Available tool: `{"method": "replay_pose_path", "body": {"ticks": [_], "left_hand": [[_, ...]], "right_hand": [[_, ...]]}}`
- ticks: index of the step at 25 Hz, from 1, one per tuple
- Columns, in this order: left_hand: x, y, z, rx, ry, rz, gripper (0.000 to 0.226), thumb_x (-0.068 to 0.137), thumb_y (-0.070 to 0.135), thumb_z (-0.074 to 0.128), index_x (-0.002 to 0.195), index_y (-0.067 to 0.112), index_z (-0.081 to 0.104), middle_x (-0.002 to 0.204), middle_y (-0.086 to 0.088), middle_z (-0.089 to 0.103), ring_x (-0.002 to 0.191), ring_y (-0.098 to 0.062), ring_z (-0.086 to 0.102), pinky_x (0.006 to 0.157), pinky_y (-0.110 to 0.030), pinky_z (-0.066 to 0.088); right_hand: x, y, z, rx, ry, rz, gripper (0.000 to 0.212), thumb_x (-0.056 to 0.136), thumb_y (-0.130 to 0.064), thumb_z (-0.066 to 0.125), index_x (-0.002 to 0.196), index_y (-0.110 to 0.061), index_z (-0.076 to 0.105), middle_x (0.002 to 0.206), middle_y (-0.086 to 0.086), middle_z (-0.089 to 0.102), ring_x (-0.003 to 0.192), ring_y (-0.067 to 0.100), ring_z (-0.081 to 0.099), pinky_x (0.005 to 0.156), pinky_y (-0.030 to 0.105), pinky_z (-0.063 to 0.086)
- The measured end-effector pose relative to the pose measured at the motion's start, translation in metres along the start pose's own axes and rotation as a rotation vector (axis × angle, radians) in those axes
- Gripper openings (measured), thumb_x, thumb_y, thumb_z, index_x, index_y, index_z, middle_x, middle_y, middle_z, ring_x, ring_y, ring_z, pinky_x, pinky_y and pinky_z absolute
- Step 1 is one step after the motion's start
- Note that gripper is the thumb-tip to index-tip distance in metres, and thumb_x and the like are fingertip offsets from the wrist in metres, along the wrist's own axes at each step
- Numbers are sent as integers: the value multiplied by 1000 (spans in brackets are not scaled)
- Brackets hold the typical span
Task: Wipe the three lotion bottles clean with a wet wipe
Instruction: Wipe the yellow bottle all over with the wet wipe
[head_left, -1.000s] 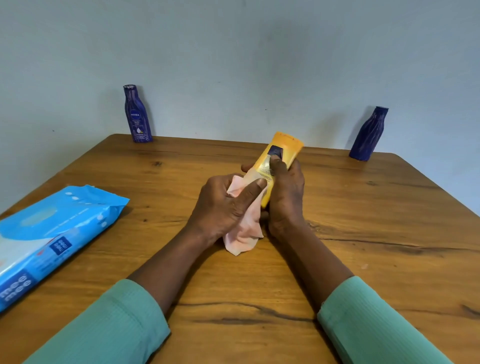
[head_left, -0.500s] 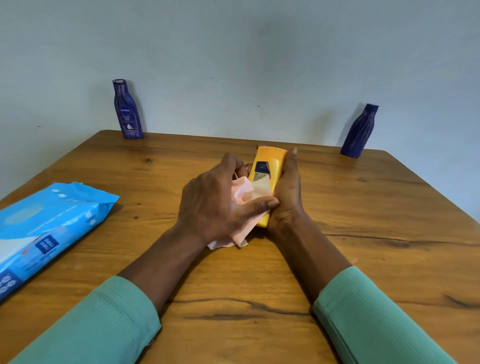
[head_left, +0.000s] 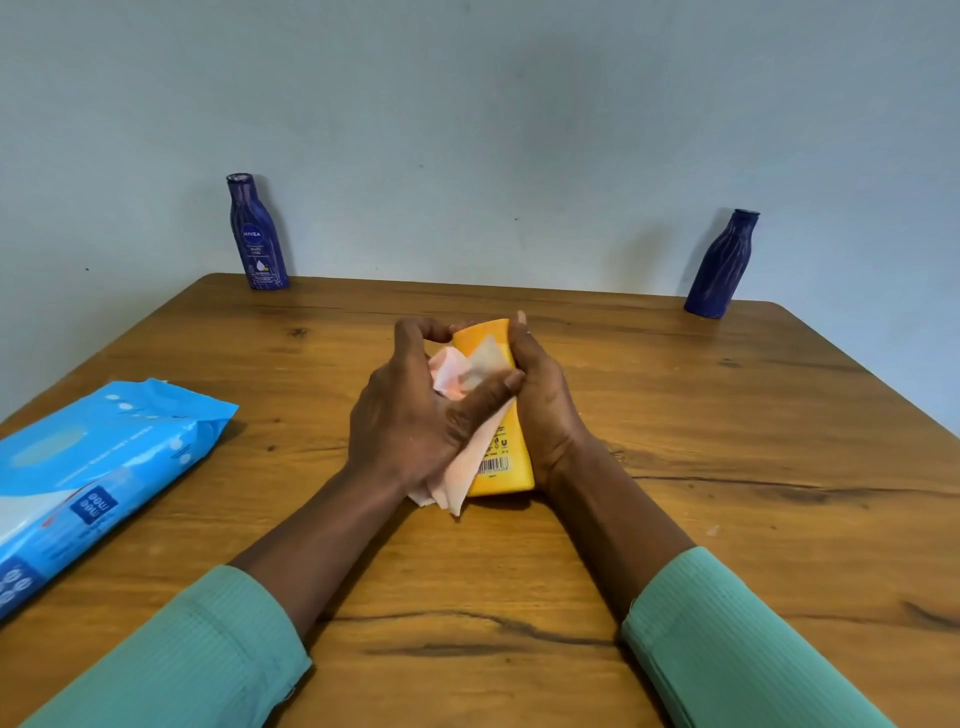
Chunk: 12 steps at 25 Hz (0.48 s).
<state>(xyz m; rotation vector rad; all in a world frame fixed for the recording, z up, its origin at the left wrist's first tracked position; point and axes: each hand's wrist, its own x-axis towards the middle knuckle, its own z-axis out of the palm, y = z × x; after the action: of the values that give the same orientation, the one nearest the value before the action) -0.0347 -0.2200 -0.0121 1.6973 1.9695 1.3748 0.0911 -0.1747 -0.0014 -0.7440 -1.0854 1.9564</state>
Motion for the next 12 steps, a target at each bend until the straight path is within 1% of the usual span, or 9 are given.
{"method": "replay_pose_path", "body": {"ticks": [1,2,4,6,9,11,12], "left_hand": [[-3,2,0,52,-60,21,93,60,100,53,131,42,35,108,16,64,88,-8,67,66,-34,58],[-4,3,1,102,-107,41,97,59,101,52,134,44,32,111,17,60,94,-9,64,71,-34,57],[-6,4,2,185,-195,89,103,54,101,51,137,46,26,117,18,57,101,-11,63,80,-39,58],[-8,3,1,226,-235,120,105,52,102,51,137,46,25,118,21,58,100,-12,64,81,-41,59],[-6,3,1,183,-142,75,98,57,100,50,134,42,32,99,22,62,82,-7,66,69,-34,58],[0,3,2,100,-56,-6,88,61,99,47,126,39,44,93,18,67,79,-6,67,64,-31,55],[3,3,2,59,-25,-41,85,62,99,45,120,37,49,93,16,69,80,-7,68,65,-32,54]], "right_hand": [[2,0,-4,36,18,-18,63,106,-66,32,111,-17,73,87,13,76,73,25,73,69,34,62],[3,-1,-8,83,26,-37,62,106,-65,33,114,-18,72,85,14,74,71,25,72,67,34,62],[8,-2,-14,172,34,-71,62,107,-65,33,120,-17,69,87,15,67,71,25,66,65,33,60],[11,-1,-16,197,17,-80,63,107,-64,33,124,-15,67,89,14,63,73,23,62,64,32,58],[11,1,-12,146,-56,-84,63,107,-63,32,131,-14,63,94,12,68,78,23,67,69,33,60],[8,1,-7,89,-100,-99,65,108,-64,25,131,-16,63,97,12,71,82,23,70,73,34,61],[8,2,-5,63,-114,-103,66,109,-64,22,130,-17,64,97,11,71,84,23,70,74,34,62]]}}
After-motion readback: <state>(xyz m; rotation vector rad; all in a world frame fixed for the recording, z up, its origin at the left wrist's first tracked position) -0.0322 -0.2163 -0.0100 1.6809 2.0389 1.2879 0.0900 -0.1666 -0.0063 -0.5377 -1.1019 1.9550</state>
